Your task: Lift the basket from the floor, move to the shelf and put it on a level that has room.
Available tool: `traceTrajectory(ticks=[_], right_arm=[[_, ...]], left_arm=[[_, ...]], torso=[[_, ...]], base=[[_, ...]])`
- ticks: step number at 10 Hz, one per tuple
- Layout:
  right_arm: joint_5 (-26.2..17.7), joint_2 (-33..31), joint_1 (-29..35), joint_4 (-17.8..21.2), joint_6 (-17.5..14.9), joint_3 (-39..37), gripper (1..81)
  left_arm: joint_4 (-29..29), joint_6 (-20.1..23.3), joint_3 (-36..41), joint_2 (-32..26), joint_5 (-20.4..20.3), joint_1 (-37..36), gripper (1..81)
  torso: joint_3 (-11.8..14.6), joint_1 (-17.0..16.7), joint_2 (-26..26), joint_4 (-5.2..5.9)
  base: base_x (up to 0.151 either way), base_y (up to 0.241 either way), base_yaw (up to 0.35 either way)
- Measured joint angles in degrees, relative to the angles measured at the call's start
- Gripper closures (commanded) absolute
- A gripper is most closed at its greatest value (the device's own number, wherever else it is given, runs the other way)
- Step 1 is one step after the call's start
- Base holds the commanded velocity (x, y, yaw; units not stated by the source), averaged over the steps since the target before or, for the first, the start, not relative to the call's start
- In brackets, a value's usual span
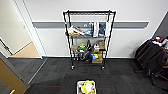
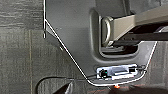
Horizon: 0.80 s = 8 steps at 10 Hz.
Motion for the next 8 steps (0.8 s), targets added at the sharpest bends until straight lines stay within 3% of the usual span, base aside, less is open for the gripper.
traceTrajectory(ticks=[8], right_arm=[[0.02, 0.00, -0.07, 0.00, 0.00, 0.01, 1.0]], left_arm=[[0.00, 0.00, 0.00, 0.00, -0.01, -0.02, 1.0]], torso=[[0.00, 0.00, 0.00, 0.00]], base=[[0.125, 0.000, 0.000]])
